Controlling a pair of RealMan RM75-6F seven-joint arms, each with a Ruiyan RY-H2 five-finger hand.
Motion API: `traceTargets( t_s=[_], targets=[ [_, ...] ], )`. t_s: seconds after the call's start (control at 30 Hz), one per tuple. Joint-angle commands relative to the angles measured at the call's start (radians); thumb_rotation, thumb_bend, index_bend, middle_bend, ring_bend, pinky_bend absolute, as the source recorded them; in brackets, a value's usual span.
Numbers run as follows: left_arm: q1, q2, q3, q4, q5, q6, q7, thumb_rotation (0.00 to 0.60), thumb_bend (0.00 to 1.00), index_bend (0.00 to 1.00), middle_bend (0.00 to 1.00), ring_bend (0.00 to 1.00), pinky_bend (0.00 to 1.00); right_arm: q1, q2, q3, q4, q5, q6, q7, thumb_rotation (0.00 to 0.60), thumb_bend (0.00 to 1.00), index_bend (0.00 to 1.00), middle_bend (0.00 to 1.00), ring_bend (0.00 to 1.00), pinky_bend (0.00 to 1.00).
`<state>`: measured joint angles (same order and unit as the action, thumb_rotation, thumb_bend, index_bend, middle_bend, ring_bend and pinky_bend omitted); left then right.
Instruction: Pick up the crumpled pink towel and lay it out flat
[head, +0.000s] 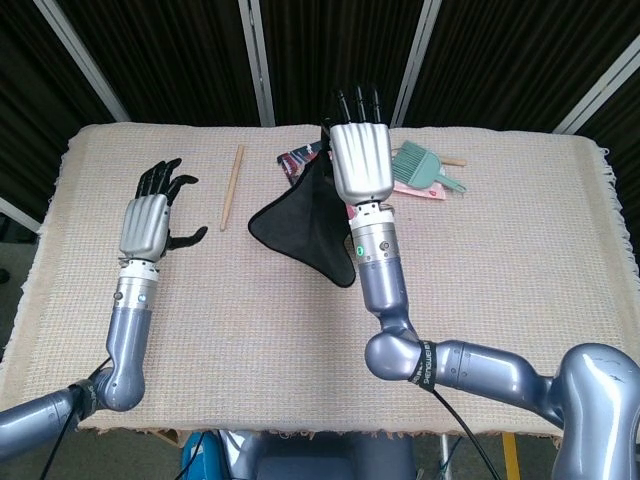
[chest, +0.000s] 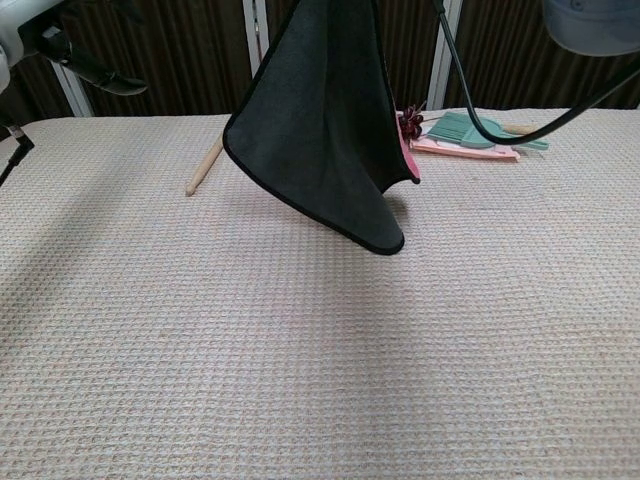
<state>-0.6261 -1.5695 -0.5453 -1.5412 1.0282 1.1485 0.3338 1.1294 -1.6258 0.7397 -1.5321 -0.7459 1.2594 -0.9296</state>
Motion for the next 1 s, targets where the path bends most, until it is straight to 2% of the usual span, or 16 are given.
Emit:
traceTargets(
  t_s=[0.03,0.17,0.33,0.6,1.0],
  targets=[
    [-0.058,-0.048,-0.037,0.043,-0.106,-0.047,-0.002,0.6,0.24,0.33,0.09,0.0,0.0,-0.003,0.015,-0.011,-0.019,0.005,0.014,0.0,0.6,0.56,0.6,0.17,0.02,0.0],
    [-0.107,-0.078,-0.055,0.073,-0.203,-0.066,0.036,0.6,0.25,0.37,0.09,0.0,0.0,-0.005,0.035,-0.018,-0.047,0.012,0.032,-0.002,0.6,0.56,0.61,0.18,0.02,0.0],
    [-0.17,-0.095,-0.072,0.105,-0.333,-0.108,0.096,0.6,0.3,0.42,0.08,0.0,0.0,-0.011,0.056,-0.033,-0.08,0.028,0.05,-0.004,0.6,0.56,0.62,0.17,0.02,0.0],
    [-0.264,-0.1,-0.072,0.133,-0.503,-0.175,0.189,0.6,0.31,0.41,0.06,0.0,0.0,-0.014,0.073,-0.056,-0.107,0.05,0.068,0.004,0.6,0.56,0.62,0.18,0.02,0.0],
    [-0.337,-0.098,-0.029,0.15,-0.616,-0.187,0.236,0.6,0.37,0.44,0.06,0.0,0.0,0.003,0.089,-0.082,-0.13,0.068,0.094,0.011,0.6,0.56,0.62,0.18,0.02,0.0]
  ],
)
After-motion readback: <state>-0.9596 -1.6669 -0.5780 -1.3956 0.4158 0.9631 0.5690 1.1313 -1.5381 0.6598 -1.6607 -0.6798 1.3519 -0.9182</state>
